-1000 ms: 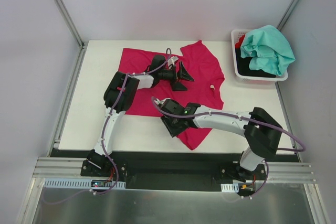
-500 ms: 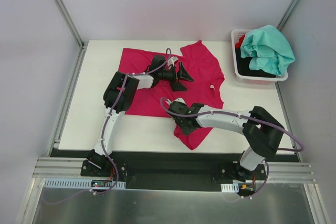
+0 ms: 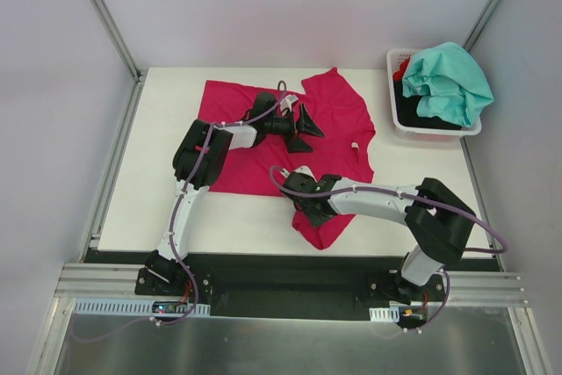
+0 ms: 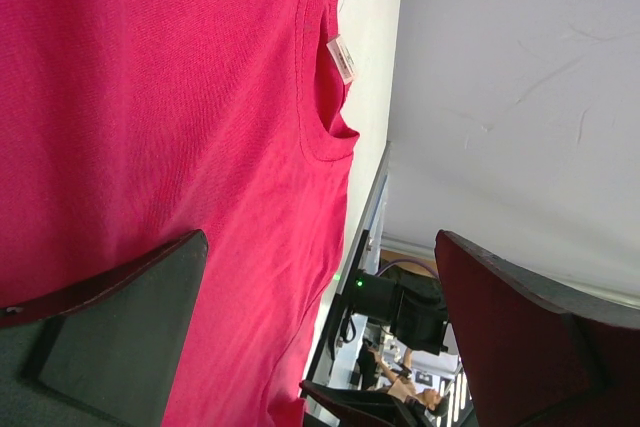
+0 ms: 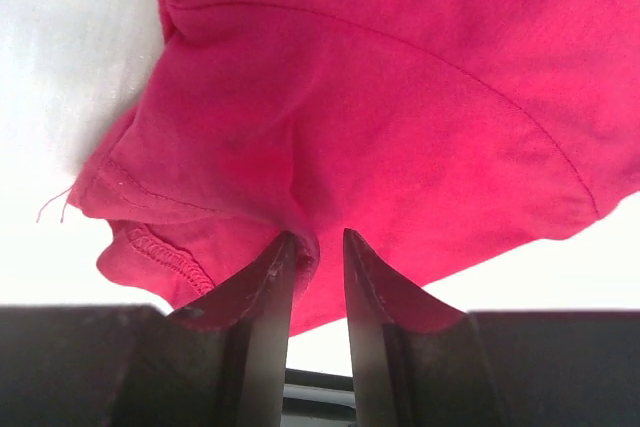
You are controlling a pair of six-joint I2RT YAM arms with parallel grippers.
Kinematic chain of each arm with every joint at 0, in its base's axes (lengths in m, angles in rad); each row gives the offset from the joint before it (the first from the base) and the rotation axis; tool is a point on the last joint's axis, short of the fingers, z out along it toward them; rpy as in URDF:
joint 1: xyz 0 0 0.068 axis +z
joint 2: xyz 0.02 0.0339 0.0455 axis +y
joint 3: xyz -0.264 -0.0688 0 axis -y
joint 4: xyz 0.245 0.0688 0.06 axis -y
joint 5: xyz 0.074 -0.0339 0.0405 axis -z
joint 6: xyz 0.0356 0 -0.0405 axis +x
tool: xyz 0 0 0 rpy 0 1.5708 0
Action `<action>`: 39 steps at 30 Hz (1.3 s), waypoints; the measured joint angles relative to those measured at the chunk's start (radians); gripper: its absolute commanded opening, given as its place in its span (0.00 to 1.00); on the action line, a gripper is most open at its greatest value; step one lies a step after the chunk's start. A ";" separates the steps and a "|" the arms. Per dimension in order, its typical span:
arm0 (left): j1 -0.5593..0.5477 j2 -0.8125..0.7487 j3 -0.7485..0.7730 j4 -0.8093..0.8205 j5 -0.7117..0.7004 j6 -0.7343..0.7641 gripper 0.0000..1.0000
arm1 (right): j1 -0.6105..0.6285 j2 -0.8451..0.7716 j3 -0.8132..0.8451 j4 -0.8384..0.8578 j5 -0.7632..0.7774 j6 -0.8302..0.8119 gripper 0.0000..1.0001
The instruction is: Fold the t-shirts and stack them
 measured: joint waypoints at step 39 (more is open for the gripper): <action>0.000 0.000 -0.001 0.003 0.000 -0.001 0.99 | 0.142 0.083 0.100 -0.168 0.106 -0.005 0.28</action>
